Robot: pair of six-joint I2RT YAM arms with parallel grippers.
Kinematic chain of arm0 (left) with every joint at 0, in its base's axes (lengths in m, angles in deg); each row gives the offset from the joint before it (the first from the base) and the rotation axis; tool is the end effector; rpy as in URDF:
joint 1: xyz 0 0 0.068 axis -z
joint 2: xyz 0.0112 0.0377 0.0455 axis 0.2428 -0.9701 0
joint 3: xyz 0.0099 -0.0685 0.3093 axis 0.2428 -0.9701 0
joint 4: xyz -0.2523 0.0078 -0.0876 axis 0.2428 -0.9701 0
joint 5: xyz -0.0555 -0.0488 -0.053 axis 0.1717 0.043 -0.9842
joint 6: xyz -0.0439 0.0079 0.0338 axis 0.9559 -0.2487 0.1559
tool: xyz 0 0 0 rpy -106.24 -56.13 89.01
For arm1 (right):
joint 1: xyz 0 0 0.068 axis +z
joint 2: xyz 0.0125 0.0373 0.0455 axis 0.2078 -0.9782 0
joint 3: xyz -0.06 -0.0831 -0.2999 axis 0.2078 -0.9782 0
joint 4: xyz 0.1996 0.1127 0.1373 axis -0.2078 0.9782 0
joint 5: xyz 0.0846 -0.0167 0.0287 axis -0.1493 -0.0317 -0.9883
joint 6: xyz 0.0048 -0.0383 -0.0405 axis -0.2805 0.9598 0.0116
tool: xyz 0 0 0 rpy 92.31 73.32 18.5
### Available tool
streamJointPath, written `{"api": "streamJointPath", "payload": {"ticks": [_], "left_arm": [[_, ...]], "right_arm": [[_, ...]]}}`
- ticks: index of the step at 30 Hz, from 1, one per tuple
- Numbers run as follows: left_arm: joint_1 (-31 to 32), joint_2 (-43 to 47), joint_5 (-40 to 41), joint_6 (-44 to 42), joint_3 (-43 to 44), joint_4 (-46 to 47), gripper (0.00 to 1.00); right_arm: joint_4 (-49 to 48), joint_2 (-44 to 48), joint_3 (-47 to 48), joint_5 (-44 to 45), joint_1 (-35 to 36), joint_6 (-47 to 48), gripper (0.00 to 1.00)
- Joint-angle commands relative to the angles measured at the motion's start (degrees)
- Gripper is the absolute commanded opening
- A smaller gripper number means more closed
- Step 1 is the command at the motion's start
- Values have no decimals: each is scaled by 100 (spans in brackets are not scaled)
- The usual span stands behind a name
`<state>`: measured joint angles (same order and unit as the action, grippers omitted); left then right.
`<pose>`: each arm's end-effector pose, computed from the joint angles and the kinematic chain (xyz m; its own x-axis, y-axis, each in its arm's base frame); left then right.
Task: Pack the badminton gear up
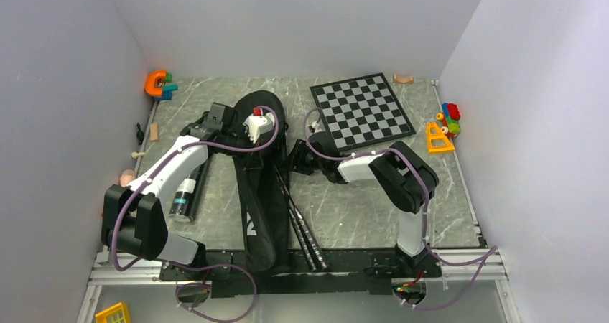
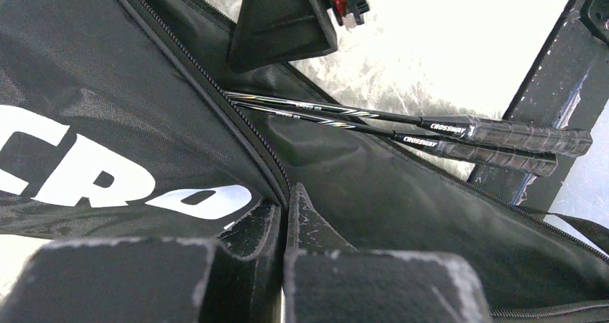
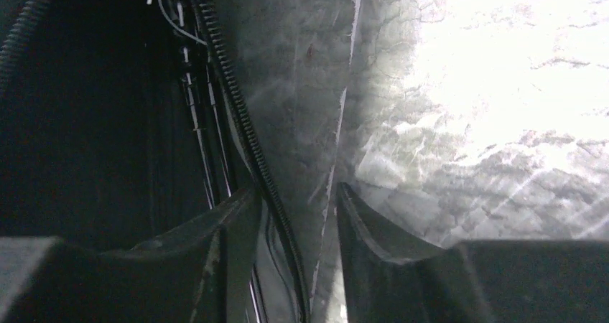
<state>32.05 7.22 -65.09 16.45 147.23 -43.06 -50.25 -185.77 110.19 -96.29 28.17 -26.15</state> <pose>0.2649 -0.1105 0.3044 -0.5577 0.4858 -0.6731 0.8021 0.5239 -0.2866 0.3055 0.2671 0.1639 -0.8544 0.2864 -0.4335 -0.1308 0.6889 0.7129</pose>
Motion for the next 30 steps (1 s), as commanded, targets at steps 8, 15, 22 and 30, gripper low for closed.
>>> {"api": "streamJointPath", "payload": {"ticks": [8, 15, 22, 30], "left_arm": [[37, 417, -281, 69, -149, 178, 0], [55, 538, -307, 95, -205, 203, 0], [78, 492, -447, 227, -76, 366, 0], [246, 302, -682, 206, 36, 470, 10]], "right_arm": [[-772, 167, -394, -172, -49, -381, 23], [-595, 665, -361, -227, -56, -386, 0], [97, 1501, -295, -43, -33, -175, 0], [573, 2045, -168, 12, 62, -87, 0]]}}
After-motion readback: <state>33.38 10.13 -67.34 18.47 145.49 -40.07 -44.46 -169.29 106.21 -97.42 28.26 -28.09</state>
